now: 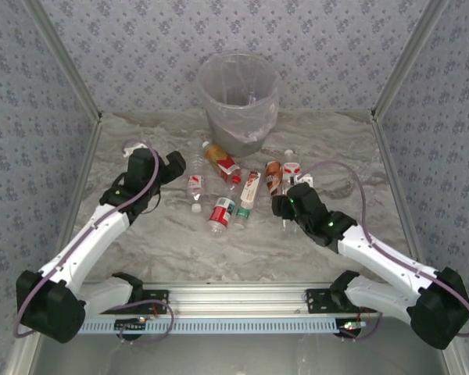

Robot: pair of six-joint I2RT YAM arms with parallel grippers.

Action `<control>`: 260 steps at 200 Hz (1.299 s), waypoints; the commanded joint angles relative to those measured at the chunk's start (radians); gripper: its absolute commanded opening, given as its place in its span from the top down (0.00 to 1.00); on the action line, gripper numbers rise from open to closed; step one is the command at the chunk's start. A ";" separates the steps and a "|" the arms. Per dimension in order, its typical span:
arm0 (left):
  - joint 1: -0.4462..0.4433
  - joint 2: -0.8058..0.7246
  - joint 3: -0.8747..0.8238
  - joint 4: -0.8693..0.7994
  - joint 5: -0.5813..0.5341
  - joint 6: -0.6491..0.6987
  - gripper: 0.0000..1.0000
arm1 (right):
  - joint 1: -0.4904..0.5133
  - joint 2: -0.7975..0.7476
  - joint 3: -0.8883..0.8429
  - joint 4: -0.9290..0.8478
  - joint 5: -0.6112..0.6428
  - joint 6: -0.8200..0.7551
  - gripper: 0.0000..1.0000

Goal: Put the plastic bottles in the bin

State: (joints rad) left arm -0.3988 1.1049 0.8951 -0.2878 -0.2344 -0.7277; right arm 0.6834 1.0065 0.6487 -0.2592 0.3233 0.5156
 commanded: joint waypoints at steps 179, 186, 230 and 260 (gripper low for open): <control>0.018 -0.034 -0.032 -0.002 0.036 -0.026 0.01 | -0.232 0.499 0.817 0.320 -0.461 -0.172 1.00; 0.018 -0.036 -0.032 -0.003 0.037 -0.027 0.01 | -0.242 0.508 0.826 0.352 -0.481 -0.181 1.00; 0.018 -0.021 -0.038 0.017 0.055 -0.047 0.01 | -0.277 0.615 0.971 0.467 -0.582 -0.189 0.99; 0.018 -0.014 -0.030 0.018 0.072 -0.056 0.01 | -0.278 0.704 1.095 0.477 -0.583 -0.229 0.97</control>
State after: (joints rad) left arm -0.3859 1.0939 0.8600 -0.2874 -0.1860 -0.7624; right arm 0.4072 1.6619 1.6398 0.1596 -0.2180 0.3389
